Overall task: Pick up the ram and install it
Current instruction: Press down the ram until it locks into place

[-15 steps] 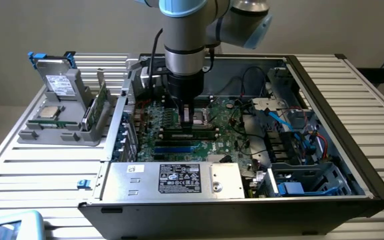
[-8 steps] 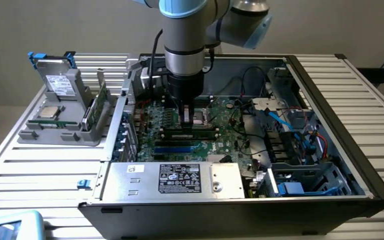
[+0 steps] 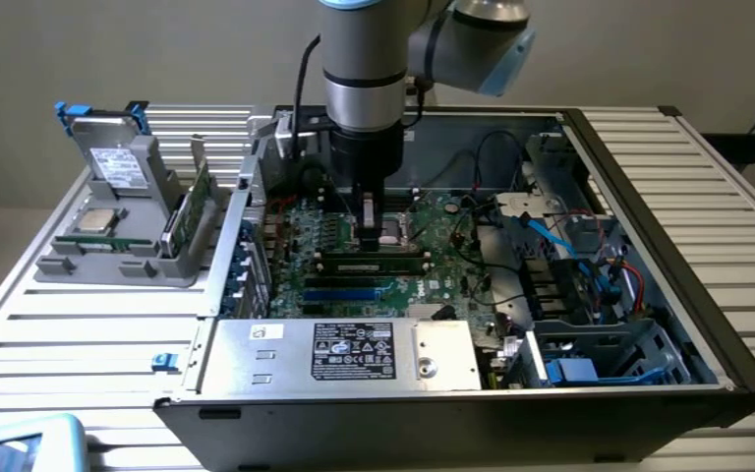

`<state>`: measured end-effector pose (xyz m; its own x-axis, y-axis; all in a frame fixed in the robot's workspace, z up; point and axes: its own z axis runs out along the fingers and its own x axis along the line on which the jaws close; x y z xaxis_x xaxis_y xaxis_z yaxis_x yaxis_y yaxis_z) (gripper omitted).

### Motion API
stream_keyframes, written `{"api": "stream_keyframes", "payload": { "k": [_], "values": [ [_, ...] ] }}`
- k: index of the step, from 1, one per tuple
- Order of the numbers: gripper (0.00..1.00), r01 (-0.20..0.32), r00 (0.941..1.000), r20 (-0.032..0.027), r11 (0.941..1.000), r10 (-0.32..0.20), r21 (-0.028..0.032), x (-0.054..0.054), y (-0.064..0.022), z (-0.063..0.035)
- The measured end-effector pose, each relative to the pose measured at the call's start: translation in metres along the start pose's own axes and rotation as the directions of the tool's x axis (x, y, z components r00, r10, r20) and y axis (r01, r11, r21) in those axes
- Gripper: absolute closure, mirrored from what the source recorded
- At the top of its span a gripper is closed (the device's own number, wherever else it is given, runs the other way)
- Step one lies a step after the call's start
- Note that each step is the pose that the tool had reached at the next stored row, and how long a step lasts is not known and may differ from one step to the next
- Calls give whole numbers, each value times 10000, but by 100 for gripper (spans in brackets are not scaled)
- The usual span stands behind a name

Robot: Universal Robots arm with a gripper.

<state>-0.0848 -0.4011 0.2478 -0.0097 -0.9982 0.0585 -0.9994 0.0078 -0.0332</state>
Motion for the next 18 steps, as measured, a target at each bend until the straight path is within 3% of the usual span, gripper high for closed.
{"api": "stream_keyframes", "payload": {
  "k": [5,8,18],
  "values": [
    [89,-1,10000,0,10000,1,-10,1,-66,-37],
    [89,3,10000,1,10000,-3,-50,1,-127,-35],
    [89,3,10000,-1,10000,-3,-65,1,-130,-36]
  ]
}}
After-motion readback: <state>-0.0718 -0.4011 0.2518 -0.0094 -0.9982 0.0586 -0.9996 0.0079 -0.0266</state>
